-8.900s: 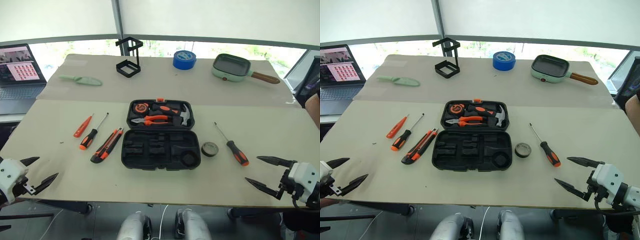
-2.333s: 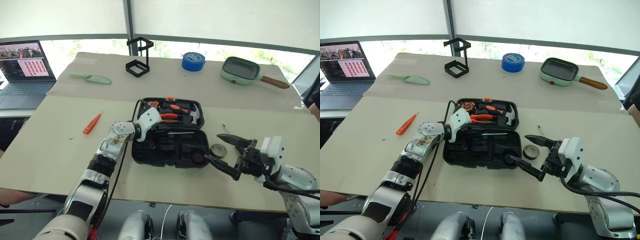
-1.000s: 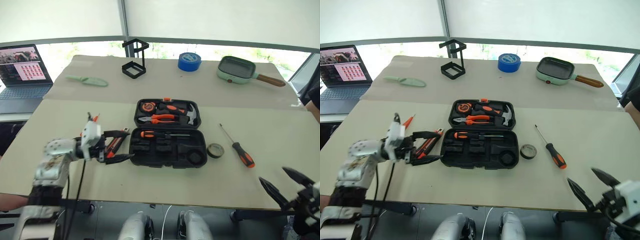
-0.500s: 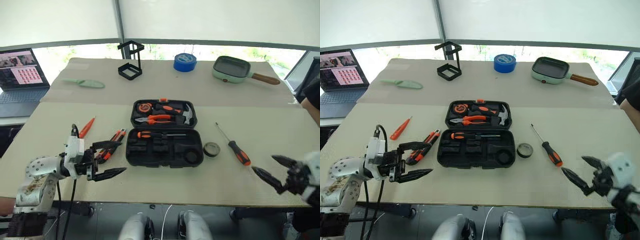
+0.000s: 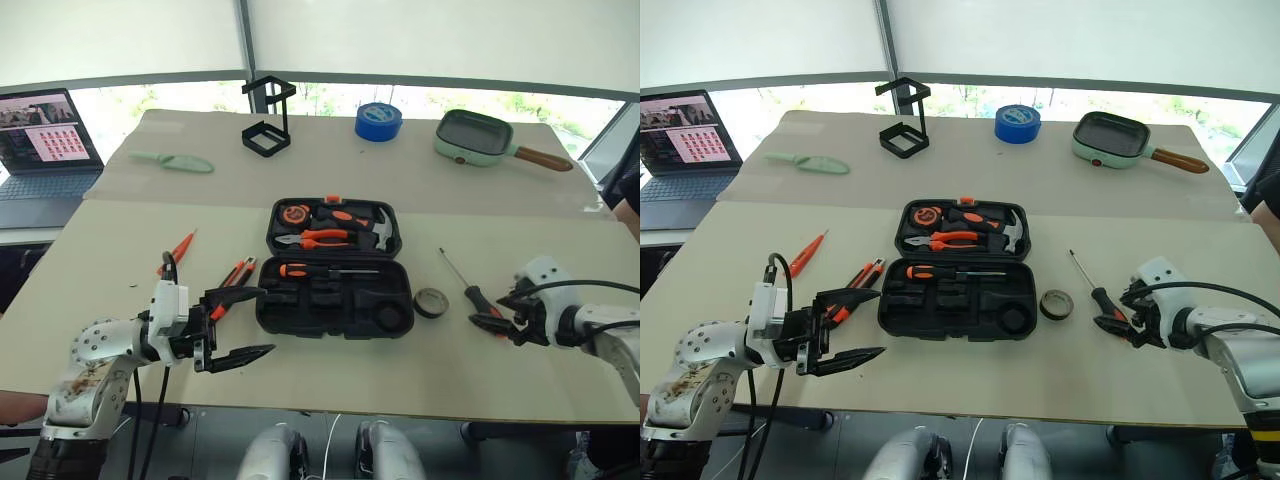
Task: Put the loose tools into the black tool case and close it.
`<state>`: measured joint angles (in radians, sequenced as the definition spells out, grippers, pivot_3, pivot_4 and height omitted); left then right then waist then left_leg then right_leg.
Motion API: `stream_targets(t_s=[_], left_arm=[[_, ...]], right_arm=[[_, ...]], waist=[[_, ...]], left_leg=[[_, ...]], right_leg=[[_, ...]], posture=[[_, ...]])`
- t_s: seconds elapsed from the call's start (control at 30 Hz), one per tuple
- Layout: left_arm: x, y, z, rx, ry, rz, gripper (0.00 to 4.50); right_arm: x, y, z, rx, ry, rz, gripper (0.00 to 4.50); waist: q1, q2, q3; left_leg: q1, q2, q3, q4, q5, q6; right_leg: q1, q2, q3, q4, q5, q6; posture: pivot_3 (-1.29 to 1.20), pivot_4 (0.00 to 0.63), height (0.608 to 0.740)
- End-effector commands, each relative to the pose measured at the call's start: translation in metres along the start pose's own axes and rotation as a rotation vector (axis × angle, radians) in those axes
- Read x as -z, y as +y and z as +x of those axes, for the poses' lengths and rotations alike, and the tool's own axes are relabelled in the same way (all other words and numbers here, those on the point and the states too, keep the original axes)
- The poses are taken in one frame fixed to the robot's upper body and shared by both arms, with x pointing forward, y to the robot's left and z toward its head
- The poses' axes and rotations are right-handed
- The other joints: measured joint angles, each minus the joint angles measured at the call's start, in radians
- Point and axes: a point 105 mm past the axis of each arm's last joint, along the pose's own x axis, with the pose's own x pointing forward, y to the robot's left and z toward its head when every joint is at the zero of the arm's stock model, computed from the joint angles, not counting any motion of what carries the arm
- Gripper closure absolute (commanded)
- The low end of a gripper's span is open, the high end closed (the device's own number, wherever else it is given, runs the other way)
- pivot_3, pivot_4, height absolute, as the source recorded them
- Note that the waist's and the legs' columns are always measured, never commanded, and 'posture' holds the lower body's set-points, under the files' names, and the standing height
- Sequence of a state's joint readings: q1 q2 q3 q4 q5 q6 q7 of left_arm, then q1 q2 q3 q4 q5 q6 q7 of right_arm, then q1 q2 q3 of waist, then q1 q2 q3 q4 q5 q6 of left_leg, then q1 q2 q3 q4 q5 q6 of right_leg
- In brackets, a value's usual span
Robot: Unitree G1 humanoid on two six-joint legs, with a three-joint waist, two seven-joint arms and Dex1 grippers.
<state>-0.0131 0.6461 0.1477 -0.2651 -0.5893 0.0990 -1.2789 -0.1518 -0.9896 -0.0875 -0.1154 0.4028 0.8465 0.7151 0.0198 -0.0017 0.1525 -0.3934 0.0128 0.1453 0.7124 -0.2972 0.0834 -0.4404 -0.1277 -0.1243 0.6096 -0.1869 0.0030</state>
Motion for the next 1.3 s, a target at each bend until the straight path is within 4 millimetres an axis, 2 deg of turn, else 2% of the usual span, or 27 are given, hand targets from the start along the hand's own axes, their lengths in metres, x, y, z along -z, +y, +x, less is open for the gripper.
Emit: stream_targets(t_s=[0.03,0.1,0.13,0.2,0.27,0.33,0.43,0.5,0.53,0.57,0.67,0.73,0.8,0.9,1.07,1.23,1.3], left_arm=[[-0.013,-0.004,0.008,0.042,-0.044,0.055,0.00],[-0.015,-0.006,0.012,0.057,-0.059,0.044,0.00],[-0.016,-0.006,0.013,0.061,-0.067,0.041,0.00],[-0.021,-0.006,0.020,0.077,-0.099,0.018,0.00],[-0.025,-0.002,0.024,0.074,-0.121,-0.003,0.00],[-0.025,0.002,0.023,0.050,-0.131,-0.013,0.00],[-0.023,0.010,0.017,-0.008,-0.125,-0.013,0.00],[-0.019,0.018,0.006,-0.079,-0.107,-0.008,0.00],[-0.018,0.020,0.004,-0.096,-0.102,-0.005,0.00],[-0.016,0.023,-0.004,-0.130,-0.087,-0.007,0.00],[-0.012,0.026,-0.019,-0.185,-0.050,-0.002,0.00],[-0.012,0.027,-0.026,-0.211,-0.025,0.010,0.00],[-0.011,0.026,-0.031,-0.231,-0.009,0.017,0.00],[-0.008,0.018,-0.033,-0.240,0.017,0.021,0.00],[-0.007,0.008,-0.033,-0.259,0.019,0.006,0.00],[-0.004,0.003,-0.030,-0.262,0.036,0.001,0.00],[-0.006,0.004,-0.026,-0.256,0.032,0.009,0.00]], right_arm=[[0.000,-0.011,-0.009,0.052,0.033,0.002,2.40],[0.000,-0.013,-0.013,0.059,0.022,0.012,3.20],[0.000,-0.014,-0.014,0.070,0.016,0.018,3.44],[-0.008,-0.023,-0.026,0.132,-0.056,0.023,3.49],[-0.037,-0.020,-0.045,0.135,-0.224,-0.071,3.49],[-0.062,-0.003,-0.054,0.047,-0.348,-0.217,3.49],[-0.094,0.028,-0.055,-0.113,-0.485,-0.418,3.49],[-0.120,0.056,-0.042,-0.251,-0.537,-0.536,3.49],[-0.126,0.061,-0.039,-0.280,-0.544,-0.566,3.49],[-0.132,0.069,-0.025,-0.312,-0.497,-0.629,3.49],[-0.139,0.083,0.001,-0.384,-0.390,-0.721,3.49],[-0.152,0.102,0.017,-0.449,-0.372,-0.776,3.49],[-0.159,0.116,0.033,-0.484,-0.329,-0.839,3.49],[-0.157,0.120,0.052,-0.480,-0.226,-0.927,3.49],[-0.149,0.113,0.057,-0.481,-0.159,-0.979,3.49],[-0.149,0.114,0.062,-0.476,-0.148,-0.997,3.49],[-0.148,0.115,0.063,-0.481,-0.135,-1.002,3.49]], waist=[[0.001,0.000,0.000],[0.003,0.000,0.000],[0.004,0.000,0.000],[0.008,0.000,0.000],[0.013,0.000,0.000],[0.010,0.001,0.000],[-0.013,-0.001,0.001],[-0.025,-0.002,0.002],[-0.034,-0.002,0.002],[-0.039,-0.003,0.003],[-0.034,-0.005,0.004],[-0.031,-0.005,0.004],[-0.031,-0.005,0.004],[-0.028,-0.005,0.004],[-0.020,-0.005,0.004],[-0.033,-0.005,0.004],[-0.033,-0.005,0.004]], left_leg=[[0.000,0.000,0.000,0.000,0.000,0.000],[0.000,0.000,0.000,0.000,0.000,-0.002],[0.000,0.000,0.000,0.000,-0.001,-0.003],[0.000,0.000,0.000,0.001,-0.001,-0.003],[0.000,0.000,0.000,0.001,-0.001,-0.003],[0.000,0.000,0.001,0.001,0.000,-0.002],[0.004,0.001,0.001,0.000,0.000,-0.002],[0.005,0.002,0.001,0.000,0.001,-0.003],[0.007,0.003,0.002,-0.001,0.001,-0.003],[0.007,0.004,0.002,-0.001,0.001,-0.005],[0.006,0.005,-0.001,-0.001,0.002,-0.006],[0.003,0.005,0.000,-0.001,0.003,-0.007],[0.000,0.004,0.000,-0.001,0.003,-0.007],[-0.008,0.003,0.001,0.001,0.004,-0.007],[-0.013,0.000,0.002,0.000,0.004,-0.007],[-0.010,0.001,0.002,0.000,0.005,-0.009],[-0.009,0.002,0.003,0.000,0.006,-0.011]], right_leg=[[0.000,0.000,0.000,0.000,0.000,0.000],[0.000,0.000,0.000,0.001,0.000,0.000],[0.000,0.000,0.000,0.001,0.000,0.001],[0.001,0.000,0.000,0.001,0.000,0.001],[0.001,0.000,0.000,0.001,0.000,0.001],[0.000,0.001,0.000,0.001,0.001,0.002],[0.002,0.006,0.000,0.001,0.000,0.003],[0.002,0.007,0.001,0.002,0.000,0.002],[0.002,0.008,0.001,0.002,0.000,0.002],[0.002,0.008,0.002,0.002,0.001,0.002],[0.000,0.006,0.001,0.003,0.000,-0.001],[-0.002,0.005,0.001,0.003,0.001,-0.004],[-0.006,0.005,0.001,0.003,0.006,-0.013],[-0.013,0.006,-0.001,0.005,0.006,-0.013],[-0.015,0.006,-0.006,0.002,0.006,-0.009],[-0.014,0.009,-0.004,0.003,0.004,-0.008],[-0.014,0.011,-0.003,0.003,0.001,-0.003]], posture=[[0.00,0.150,0.740],[0.00,0.150,0.740],[0.00,0.150,0.740],[0.00,0.150,0.740],[0.00,0.150,0.740],[0.00,0.150,0.740],[0.00,0.150,0.740],[0.00,0.150,0.740],[0.00,0.150,0.740],[0.00,0.150,0.740],[0.00,0.150,0.740],[0.00,0.150,0.740],[0.00,0.150,0.740],[0.00,0.150,0.740],[0.00,0.150,0.740],[0.00,0.150,0.740],[0.00,0.150,0.740]])
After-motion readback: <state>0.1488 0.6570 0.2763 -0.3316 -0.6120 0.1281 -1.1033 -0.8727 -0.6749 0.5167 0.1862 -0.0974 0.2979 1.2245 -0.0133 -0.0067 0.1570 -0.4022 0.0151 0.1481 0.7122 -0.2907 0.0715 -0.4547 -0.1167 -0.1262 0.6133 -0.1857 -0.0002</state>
